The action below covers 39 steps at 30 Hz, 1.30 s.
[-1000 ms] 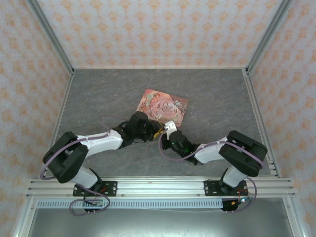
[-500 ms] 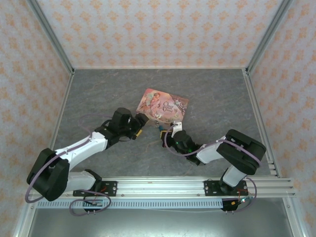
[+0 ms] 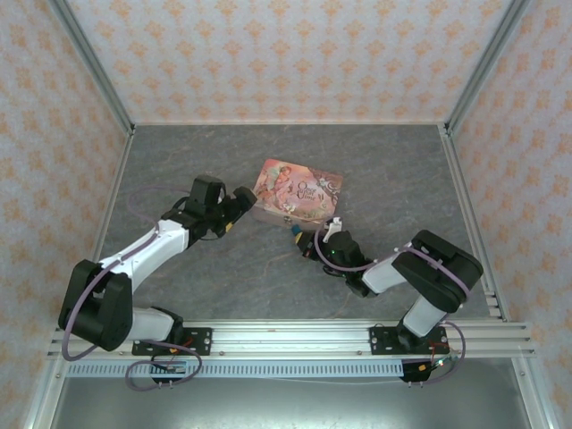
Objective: Unlock the padlock with the key
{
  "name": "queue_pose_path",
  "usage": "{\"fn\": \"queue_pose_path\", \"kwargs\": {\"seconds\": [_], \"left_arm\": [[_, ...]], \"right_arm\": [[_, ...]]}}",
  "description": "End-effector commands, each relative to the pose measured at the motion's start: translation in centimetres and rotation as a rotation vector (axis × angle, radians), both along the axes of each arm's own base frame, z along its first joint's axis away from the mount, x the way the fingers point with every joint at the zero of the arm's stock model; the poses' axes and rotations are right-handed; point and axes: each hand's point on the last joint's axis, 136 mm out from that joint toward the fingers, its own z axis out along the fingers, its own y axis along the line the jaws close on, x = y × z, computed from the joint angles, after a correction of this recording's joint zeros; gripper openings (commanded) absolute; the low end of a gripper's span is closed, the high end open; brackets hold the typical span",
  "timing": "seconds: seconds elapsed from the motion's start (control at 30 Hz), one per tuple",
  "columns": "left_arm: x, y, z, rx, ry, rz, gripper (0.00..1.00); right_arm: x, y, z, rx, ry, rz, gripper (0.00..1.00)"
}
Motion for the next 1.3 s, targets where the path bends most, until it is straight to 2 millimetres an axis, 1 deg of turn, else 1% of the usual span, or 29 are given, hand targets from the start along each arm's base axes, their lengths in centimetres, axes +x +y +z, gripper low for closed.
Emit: {"fn": "queue_pose_path", "kwargs": {"seconds": [0.0, 0.1, 0.23, 0.33, 0.47, 0.6, 0.7, 0.8, 0.9, 1.03, 1.13, 1.27], "left_arm": [[1.4, 0.7, 1.3, 0.097, -0.065, -0.029, 0.98], [2.5, 0.8, 1.7, 0.149, -0.073, -0.056, 0.98], [3.7, 0.3, 1.2, 0.196, -0.059, -0.110, 0.95], [4.7, -0.4, 0.7, 0.194, -0.056, -0.150, 0.94], [5.5, -1.1, -0.9, 0.208, -0.014, -0.193, 0.90], [5.4, -1.3, -3.0, 0.214, 0.039, -0.215, 0.86], [4.7, -1.2, -4.4, 0.218, 0.079, -0.224, 0.83], [3.7, -0.7, -5.5, 0.227, 0.110, -0.219, 0.82], [2.4, -0.5, -6.5, 0.216, 0.132, -0.217, 0.80], [0.0, -0.2, -7.6, 0.199, 0.175, -0.208, 0.78], [-2.0, 0.1, -8.5, 0.187, 0.196, -0.188, 0.78], [-4.1, 0.5, -9.2, 0.186, 0.219, -0.166, 0.78]], "right_arm": [[-0.1, -0.8, -0.3, 0.048, 0.041, -0.018, 0.20], [0.0, -1.3, 0.0, 0.033, 0.030, -0.010, 0.31], [0.1, -1.4, 1.3, 0.008, -0.017, 0.010, 0.48], [0.2, -1.3, 2.3, 0.010, -0.054, 0.024, 0.56], [0.9, -1.6, 2.9, 0.011, -0.071, 0.022, 0.61], [2.0, -2.0, 3.4, 0.029, -0.081, 0.025, 0.63], [3.1, -2.2, 3.8, 0.034, -0.103, 0.043, 0.63], [4.3, -2.2, 4.1, 0.038, -0.122, 0.071, 0.64], [5.6, -2.2, 4.3, 0.048, -0.145, 0.096, 0.64], [7.2, -2.4, 4.7, 0.041, -0.218, 0.105, 0.64], [7.6, -2.7, 5.3, 0.054, -0.280, 0.107, 0.64], [6.9, -3.2, 5.4, 0.060, -0.322, 0.114, 0.66]]}}
